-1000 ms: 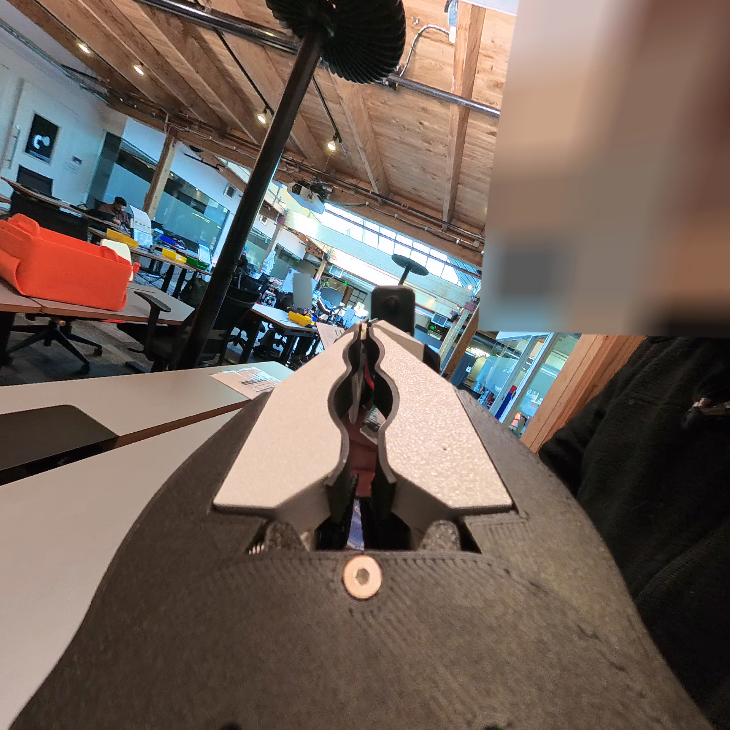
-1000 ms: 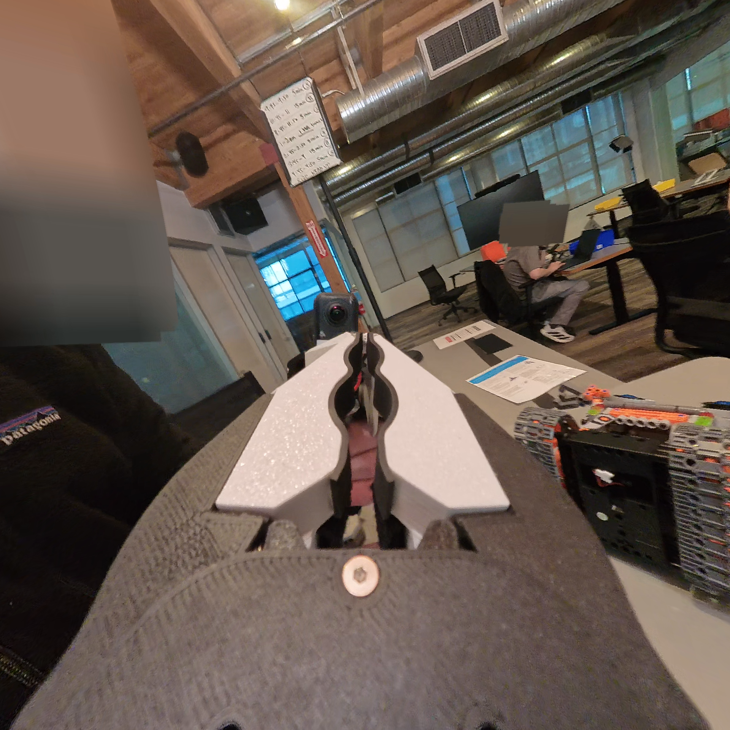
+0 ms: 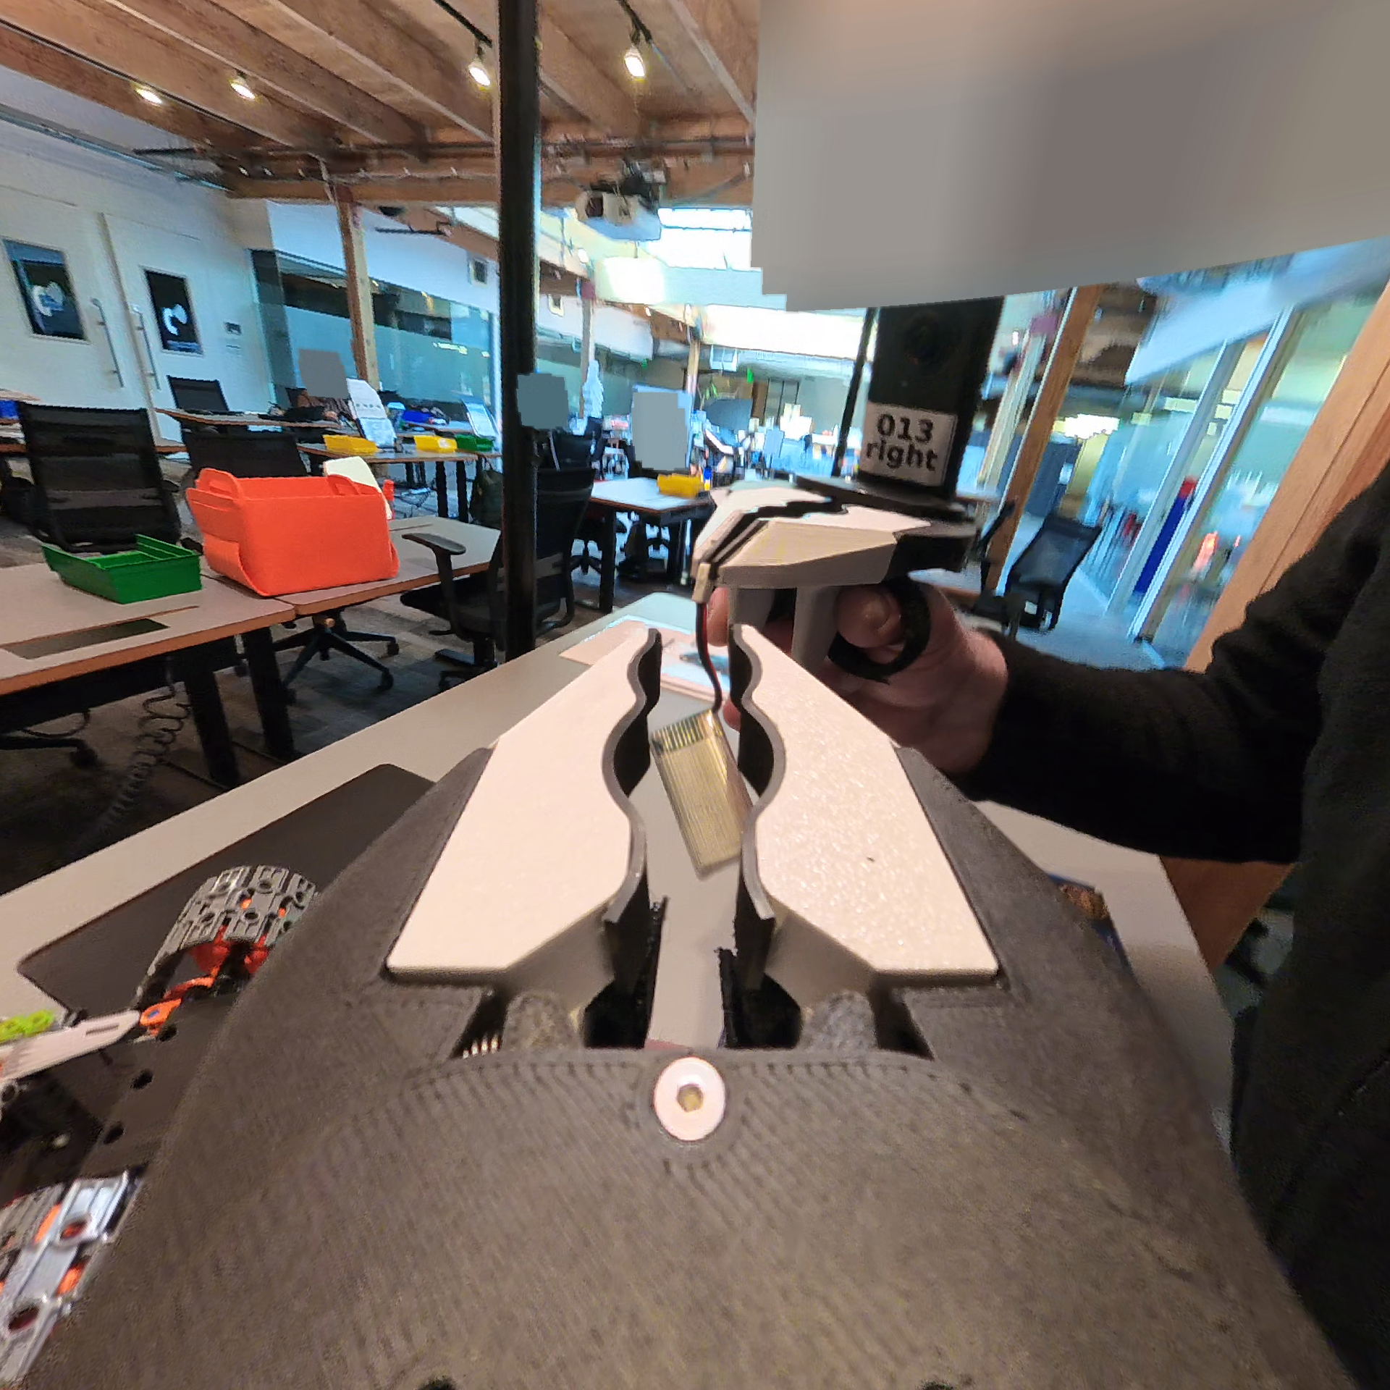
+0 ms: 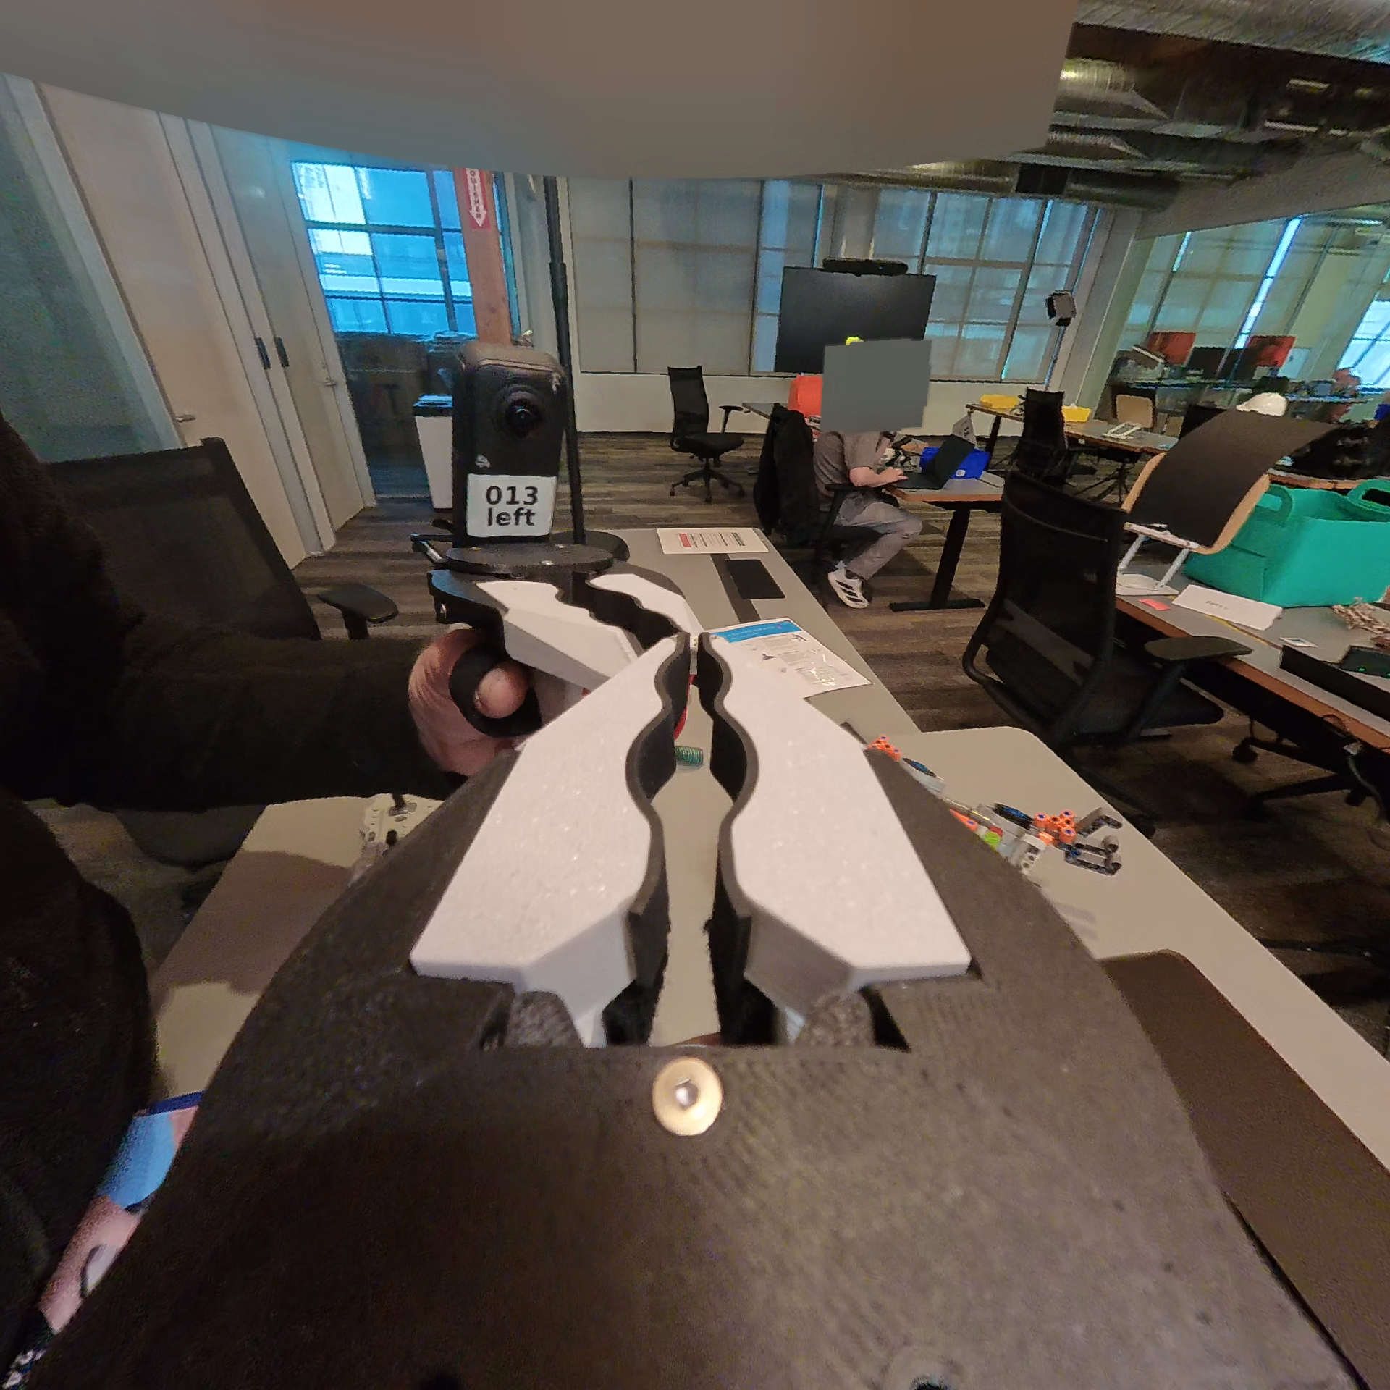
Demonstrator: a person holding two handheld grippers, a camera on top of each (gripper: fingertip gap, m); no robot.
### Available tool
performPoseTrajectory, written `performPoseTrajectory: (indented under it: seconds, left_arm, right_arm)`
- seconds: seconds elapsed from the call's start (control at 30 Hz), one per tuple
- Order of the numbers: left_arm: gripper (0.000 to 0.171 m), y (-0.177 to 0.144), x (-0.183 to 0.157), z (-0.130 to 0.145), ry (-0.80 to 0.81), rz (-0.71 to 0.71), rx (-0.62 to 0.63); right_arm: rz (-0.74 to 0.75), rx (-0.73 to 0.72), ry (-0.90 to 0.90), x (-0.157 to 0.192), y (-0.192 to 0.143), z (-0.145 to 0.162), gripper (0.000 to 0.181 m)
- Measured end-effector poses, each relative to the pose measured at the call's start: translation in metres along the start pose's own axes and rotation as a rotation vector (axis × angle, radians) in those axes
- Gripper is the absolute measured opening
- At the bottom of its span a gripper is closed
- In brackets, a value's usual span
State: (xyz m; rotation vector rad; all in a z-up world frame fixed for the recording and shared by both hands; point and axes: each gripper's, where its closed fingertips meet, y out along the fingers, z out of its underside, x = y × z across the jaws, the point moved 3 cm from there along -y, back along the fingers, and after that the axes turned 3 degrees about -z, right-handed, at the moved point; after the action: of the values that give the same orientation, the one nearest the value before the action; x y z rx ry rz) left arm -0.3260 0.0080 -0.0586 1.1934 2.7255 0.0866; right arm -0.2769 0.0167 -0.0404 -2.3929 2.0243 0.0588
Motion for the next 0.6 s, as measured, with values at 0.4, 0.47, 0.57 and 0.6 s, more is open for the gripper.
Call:
performPoseTrajectory:
  seconds: [0.4,0.47,0.57,0.6]
  left_arm:
    - [0.000,0.003,-0.005,-0.018,-0.146,0.102,-0.131]
    - [0.000,0.003,-0.006,-0.017,-0.160,0.108,-0.137]
    - [0.000,0.006,-0.010,-0.013,-0.150,0.125,-0.118]
    - [0.000,0.008,-0.011,-0.011,-0.149,0.130,-0.111]
  right_arm:
    - [-0.033,-0.094,0.146,-0.002,-0.001,-0.006,0.012]
    - [-0.015,-0.096,0.159,-0.002,-0.003,-0.004,0.012]
    - [-0.003,-0.102,0.163,0.000,-0.002,-0.004,0.010]
    - [-0.005,-0.102,0.161,0.001,-0.001,-0.004,0.008]
